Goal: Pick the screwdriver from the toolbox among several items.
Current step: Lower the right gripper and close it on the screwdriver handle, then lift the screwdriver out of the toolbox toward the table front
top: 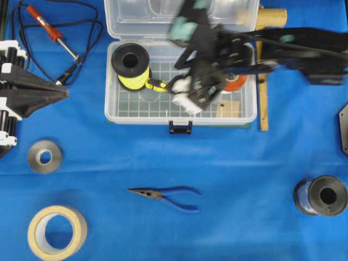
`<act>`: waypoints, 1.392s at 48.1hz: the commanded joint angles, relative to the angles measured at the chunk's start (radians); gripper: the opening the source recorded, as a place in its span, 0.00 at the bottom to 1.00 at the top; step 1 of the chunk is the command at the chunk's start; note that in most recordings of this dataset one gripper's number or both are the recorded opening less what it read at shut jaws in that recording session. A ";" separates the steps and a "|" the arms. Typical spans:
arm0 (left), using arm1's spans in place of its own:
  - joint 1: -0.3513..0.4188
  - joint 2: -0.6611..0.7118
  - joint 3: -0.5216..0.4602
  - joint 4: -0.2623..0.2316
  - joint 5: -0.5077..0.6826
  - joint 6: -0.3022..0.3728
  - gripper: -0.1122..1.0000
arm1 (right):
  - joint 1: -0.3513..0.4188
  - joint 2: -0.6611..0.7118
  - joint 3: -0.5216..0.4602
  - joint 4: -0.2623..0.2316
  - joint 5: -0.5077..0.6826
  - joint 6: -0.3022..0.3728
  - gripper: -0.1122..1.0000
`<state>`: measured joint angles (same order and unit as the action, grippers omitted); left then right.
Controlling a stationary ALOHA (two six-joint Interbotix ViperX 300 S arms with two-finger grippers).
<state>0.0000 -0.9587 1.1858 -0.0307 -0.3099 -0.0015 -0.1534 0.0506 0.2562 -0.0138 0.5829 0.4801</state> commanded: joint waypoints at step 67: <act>0.005 0.002 -0.006 0.000 0.003 0.009 0.10 | 0.041 0.034 -0.218 -0.006 0.330 0.101 0.33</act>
<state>0.0000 -0.9618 1.1904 -0.0307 -0.3022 0.0061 -0.1457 0.1396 0.0752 -0.0199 0.8866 0.5706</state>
